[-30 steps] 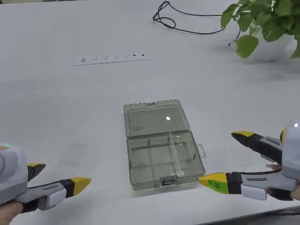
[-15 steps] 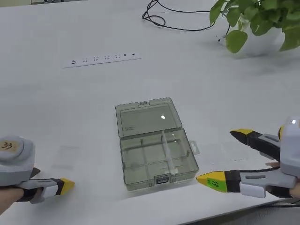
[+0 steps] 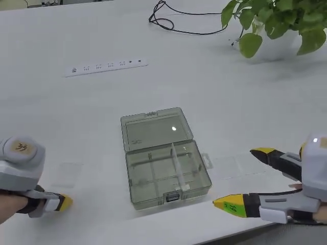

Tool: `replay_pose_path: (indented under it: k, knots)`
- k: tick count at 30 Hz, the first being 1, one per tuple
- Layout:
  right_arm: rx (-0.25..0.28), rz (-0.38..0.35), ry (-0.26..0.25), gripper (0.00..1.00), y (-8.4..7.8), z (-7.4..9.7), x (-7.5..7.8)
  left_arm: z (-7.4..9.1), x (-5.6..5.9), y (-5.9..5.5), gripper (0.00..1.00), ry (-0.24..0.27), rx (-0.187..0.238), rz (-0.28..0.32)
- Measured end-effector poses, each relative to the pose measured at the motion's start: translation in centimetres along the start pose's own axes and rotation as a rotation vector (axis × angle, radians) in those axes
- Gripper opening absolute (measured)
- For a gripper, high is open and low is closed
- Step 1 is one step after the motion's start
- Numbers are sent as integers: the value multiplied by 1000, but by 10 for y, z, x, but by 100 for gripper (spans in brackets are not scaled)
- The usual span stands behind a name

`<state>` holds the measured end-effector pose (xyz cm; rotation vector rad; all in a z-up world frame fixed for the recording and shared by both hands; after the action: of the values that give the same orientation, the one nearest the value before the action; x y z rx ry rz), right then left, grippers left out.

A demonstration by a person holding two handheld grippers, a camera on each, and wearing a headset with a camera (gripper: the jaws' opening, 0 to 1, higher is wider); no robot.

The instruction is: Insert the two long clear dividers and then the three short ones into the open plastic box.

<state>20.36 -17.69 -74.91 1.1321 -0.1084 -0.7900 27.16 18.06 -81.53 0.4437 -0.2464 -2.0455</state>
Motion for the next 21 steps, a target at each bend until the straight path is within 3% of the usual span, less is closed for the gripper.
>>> replay_pose_path:
  k: [9,21]
  knots:
    - [-20,1,9,100,-6,-3,0,-1,-7,0,32,-13,-36,7]
    - [-9,-24,12,99,-6,-4,0,0,-6,0,30,-21,-21,-2]
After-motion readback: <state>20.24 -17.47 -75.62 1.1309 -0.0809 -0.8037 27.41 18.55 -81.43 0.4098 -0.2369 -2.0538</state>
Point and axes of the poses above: the centre of the closed fingertips' face, and the gripper's own axes: z roughly backward along the fingers, x roughly to its right, y roughly out of its top, the point moved 3 cm from there along z, roughly backward along the fingers, and after that the axes turned 13 degrees about y, right-handed, at the moved point
